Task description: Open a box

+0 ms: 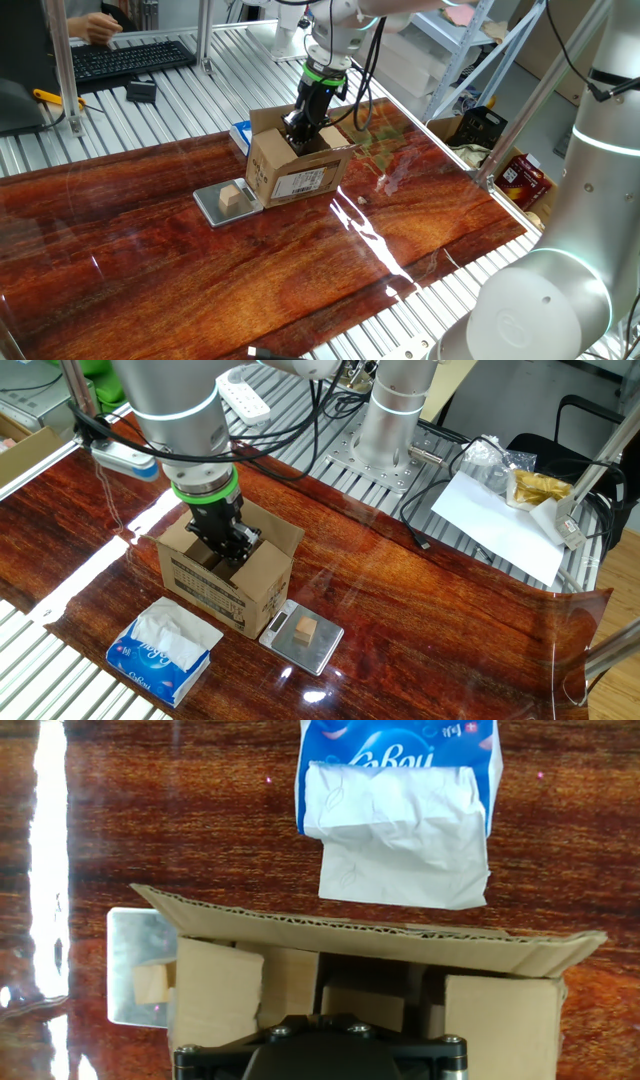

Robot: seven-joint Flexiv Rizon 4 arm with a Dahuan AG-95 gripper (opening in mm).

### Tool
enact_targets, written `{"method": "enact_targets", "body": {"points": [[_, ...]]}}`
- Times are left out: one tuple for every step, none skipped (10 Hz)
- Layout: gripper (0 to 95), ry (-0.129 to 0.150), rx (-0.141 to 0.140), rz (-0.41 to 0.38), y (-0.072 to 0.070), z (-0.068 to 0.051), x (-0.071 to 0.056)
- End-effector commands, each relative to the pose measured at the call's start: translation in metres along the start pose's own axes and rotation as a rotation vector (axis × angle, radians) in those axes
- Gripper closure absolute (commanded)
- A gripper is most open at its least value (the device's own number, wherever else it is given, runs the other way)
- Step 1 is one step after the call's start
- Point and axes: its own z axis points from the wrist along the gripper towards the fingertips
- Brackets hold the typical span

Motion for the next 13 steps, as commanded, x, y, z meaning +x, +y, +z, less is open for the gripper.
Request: {"method": "enact_targets", "body": {"points": [[95.0,0.005,0.002,0.004,0.001,-0.003,0.000],[95.0,0.009,0.002,0.008,0.002,-0.005,0.000],[95.0,0.010,0.002,0.012,0.003,-0.006,0.000],[95.0,0.011,0.002,0.016,0.004,-0.007,0.001],[95.0,0.013,0.001,0.020,0.005,-0.008,0.001],[95.0,0.015,-0.007,0.031,0.007,-0.009,0.001],[95.0,0.016,-0.007,0.035,0.008,-0.010,0.001],[95.0,0.018,-0.010,0.044,0.010,-0.011,0.001],[95.0,0.020,-0.012,0.051,0.012,-0.012,0.001],[95.0,0.021,-0.017,0.059,0.014,-0.012,0.001],[95.0,0.022,-0.024,0.069,0.016,-0.013,0.000],[95.0,0.025,-0.032,0.082,0.019,-0.014,0.001],[95.0,0.025,-0.033,0.083,0.020,-0.014,0.001]]}}
